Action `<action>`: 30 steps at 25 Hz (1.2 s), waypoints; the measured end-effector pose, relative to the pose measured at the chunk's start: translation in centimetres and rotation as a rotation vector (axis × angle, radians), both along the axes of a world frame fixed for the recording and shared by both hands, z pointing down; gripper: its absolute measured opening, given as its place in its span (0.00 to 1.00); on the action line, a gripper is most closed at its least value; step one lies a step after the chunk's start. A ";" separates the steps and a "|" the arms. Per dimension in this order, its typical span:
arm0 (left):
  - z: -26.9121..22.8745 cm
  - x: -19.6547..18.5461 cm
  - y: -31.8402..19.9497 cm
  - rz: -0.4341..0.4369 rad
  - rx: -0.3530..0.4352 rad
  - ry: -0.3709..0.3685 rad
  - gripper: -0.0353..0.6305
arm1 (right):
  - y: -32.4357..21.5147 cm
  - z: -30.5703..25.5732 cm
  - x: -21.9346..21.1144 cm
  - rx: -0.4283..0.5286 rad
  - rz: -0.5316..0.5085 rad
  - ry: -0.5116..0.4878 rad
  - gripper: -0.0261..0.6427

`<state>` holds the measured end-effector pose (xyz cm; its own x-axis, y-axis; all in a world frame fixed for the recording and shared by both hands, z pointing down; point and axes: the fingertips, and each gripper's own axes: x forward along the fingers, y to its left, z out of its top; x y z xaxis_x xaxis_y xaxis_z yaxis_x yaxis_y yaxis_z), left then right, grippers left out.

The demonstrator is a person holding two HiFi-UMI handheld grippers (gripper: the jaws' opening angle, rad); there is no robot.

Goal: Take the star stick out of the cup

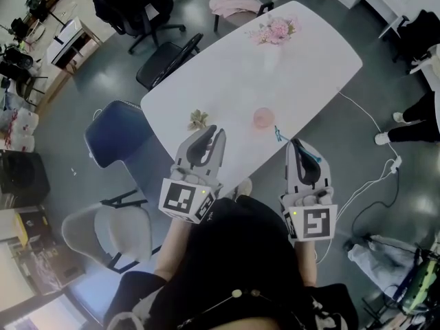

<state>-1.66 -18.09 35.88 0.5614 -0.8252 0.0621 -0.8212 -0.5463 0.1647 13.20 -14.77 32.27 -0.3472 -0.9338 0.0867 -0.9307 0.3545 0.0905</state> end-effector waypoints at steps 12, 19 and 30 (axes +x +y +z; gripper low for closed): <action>0.2 -0.1 0.1 -0.006 0.000 -0.003 0.15 | -0.1 0.2 0.2 0.002 -0.009 0.009 0.06; 0.3 -0.3 0.1 -0.008 -0.002 -0.007 0.15 | -0.2 0.4 0.1 -0.008 -0.016 0.000 0.06; 0.4 -0.3 0.0 -0.015 -0.003 -0.014 0.15 | -0.5 0.6 -0.3 -0.014 -0.025 0.033 0.06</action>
<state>-1.97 -18.05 36.27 0.5482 -0.8332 0.0718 -0.8314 -0.5337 0.1548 12.93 -15.26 32.89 -0.3672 -0.9234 0.1114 -0.9181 0.3791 0.1155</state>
